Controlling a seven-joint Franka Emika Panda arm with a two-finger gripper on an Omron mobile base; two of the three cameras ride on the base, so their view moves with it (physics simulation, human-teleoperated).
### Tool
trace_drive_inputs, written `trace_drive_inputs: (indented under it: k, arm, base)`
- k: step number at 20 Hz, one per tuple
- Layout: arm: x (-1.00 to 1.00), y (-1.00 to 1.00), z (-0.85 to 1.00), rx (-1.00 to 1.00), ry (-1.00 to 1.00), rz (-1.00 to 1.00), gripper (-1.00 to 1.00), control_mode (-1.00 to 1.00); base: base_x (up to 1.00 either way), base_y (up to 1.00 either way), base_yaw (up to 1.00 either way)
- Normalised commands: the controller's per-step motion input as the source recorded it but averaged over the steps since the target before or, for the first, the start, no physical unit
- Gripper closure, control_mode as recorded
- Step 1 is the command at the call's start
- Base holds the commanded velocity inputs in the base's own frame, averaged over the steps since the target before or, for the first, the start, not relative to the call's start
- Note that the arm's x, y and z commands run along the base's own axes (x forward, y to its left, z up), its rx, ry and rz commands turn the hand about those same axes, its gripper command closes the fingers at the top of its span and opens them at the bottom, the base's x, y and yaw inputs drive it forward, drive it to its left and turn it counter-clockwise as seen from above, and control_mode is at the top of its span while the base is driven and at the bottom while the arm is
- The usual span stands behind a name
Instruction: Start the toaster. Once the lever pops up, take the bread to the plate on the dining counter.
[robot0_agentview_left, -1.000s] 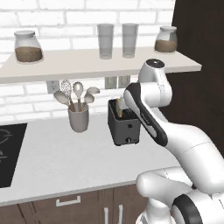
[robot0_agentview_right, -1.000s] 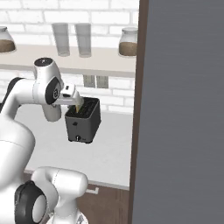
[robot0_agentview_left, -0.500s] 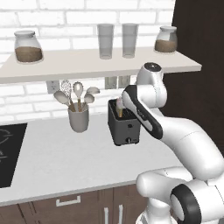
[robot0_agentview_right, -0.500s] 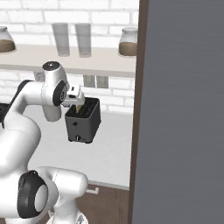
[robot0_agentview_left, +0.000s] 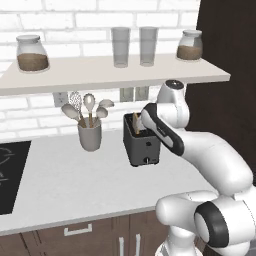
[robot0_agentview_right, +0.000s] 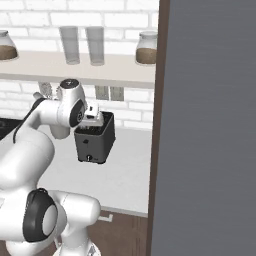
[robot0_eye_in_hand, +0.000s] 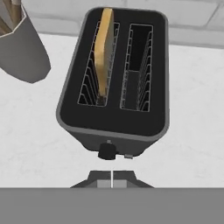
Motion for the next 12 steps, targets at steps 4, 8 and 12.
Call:
trace_drive_inputs:
  k: [4, 8, 12]
  arm:
    - [0.0, 0.09, -0.37, 0.0, 0.08, 0.0, 1.0, -1.0]
    - [0.0, 0.03, -0.22, 0.0, 0.03, -0.01, 1.0, -1.0]
    - [0.0, 0.01, -0.29, 0.0, 0.0, -0.02, 1.0, -1.0]
  base:
    - [0.0, 0.0, 0.0]
    - [0.0, 0.0, 0.0]
    - [0.0, 0.0, 0.0]
